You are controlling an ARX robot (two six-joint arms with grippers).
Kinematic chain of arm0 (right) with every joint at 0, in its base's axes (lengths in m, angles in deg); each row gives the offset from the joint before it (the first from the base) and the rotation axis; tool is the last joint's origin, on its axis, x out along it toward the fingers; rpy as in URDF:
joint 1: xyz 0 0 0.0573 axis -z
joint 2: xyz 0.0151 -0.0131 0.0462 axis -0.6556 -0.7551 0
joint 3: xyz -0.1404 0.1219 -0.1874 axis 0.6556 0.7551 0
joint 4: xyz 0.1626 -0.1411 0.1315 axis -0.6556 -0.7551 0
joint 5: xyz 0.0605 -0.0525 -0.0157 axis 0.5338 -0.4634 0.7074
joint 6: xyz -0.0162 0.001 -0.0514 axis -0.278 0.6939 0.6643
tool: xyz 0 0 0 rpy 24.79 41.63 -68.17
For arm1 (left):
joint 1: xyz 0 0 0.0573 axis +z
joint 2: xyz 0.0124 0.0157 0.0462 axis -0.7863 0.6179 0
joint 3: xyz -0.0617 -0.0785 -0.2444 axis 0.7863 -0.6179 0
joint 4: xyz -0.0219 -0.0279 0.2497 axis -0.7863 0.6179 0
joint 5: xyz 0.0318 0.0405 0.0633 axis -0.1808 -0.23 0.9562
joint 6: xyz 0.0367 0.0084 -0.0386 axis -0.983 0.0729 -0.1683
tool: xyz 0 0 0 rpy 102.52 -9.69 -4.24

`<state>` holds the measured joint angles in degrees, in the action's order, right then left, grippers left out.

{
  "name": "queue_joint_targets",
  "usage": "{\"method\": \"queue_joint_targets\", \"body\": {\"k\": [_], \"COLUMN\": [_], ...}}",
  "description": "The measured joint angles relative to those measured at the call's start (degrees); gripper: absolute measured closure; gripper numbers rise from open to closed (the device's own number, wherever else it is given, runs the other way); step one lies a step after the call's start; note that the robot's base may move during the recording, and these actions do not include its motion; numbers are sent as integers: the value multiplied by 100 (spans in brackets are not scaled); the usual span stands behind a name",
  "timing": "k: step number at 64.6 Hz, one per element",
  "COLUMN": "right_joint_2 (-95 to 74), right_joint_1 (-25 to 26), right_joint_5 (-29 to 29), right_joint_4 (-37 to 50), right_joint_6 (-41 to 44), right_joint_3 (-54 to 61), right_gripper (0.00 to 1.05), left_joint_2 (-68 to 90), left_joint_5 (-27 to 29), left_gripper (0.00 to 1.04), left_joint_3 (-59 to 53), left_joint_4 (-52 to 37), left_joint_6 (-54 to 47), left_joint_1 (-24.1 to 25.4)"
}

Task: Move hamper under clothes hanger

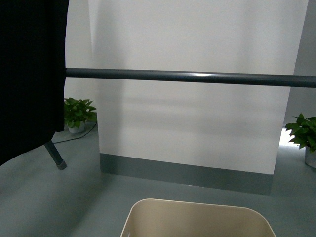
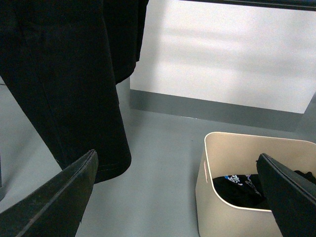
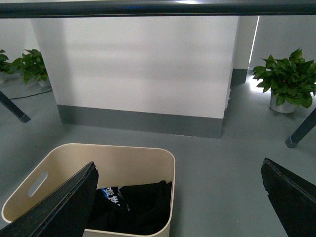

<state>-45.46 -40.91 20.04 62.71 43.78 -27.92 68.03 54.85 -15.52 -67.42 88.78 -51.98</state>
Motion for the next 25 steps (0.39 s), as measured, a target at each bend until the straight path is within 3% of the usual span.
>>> {"method": "queue_joint_targets", "body": {"k": [25], "right_joint_2": [0], "right_joint_1": [0], "right_joint_5": [0], "right_joint_4": [0], "right_joint_6": [0], "right_joint_3": [0], "right_gripper": [8], "left_joint_2": [0], "left_joint_5": [0], "left_gripper": [7], "left_joint_3": [0], "left_joint_4": [0], "left_joint_6": [0], "left_joint_1": [0]}}
